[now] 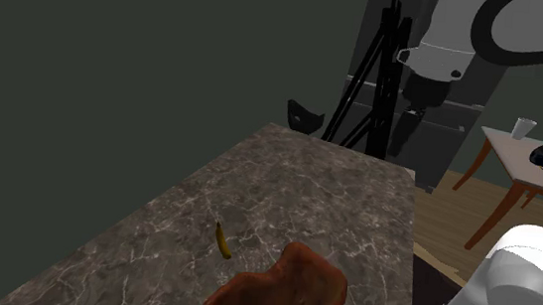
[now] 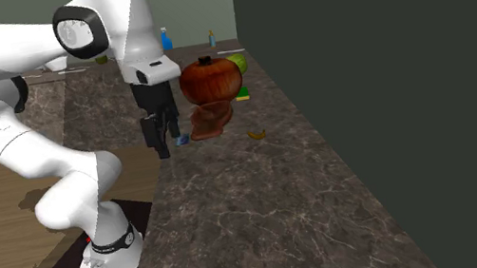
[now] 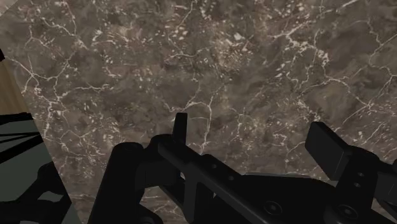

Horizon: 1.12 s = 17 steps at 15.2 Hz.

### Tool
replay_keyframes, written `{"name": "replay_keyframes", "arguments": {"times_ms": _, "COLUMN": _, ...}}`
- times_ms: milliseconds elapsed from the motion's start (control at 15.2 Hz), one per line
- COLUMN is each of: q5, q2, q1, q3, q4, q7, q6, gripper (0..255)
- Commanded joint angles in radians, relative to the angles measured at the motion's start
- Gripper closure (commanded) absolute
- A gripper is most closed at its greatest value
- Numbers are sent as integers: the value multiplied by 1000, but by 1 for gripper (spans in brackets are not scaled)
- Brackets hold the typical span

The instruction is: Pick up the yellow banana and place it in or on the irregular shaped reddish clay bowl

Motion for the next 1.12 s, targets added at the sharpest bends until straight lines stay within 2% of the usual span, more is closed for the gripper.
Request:
{"name": "replay_keyframes", "arguments": {"times_ms": 0, "q5": 0, "q2": 0, "q1": 0, "q3": 0, "q4": 0, "q7": 0, "q6": 0, "gripper": 0}}
{"name": "replay_keyframes", "arguments": {"times_ms": 528, "q5": 140, "q2": 89, "q1": 19, "q3": 169, "q4": -43, "q7": 246, "q6": 123, "gripper": 0}}
{"name": "replay_keyframes", "arguments": {"times_ms": 1056, "q5": 237, "q2": 269, "q1": 21, "q3": 341, "q4": 0, "q7": 485, "q6": 271, "gripper": 0}}
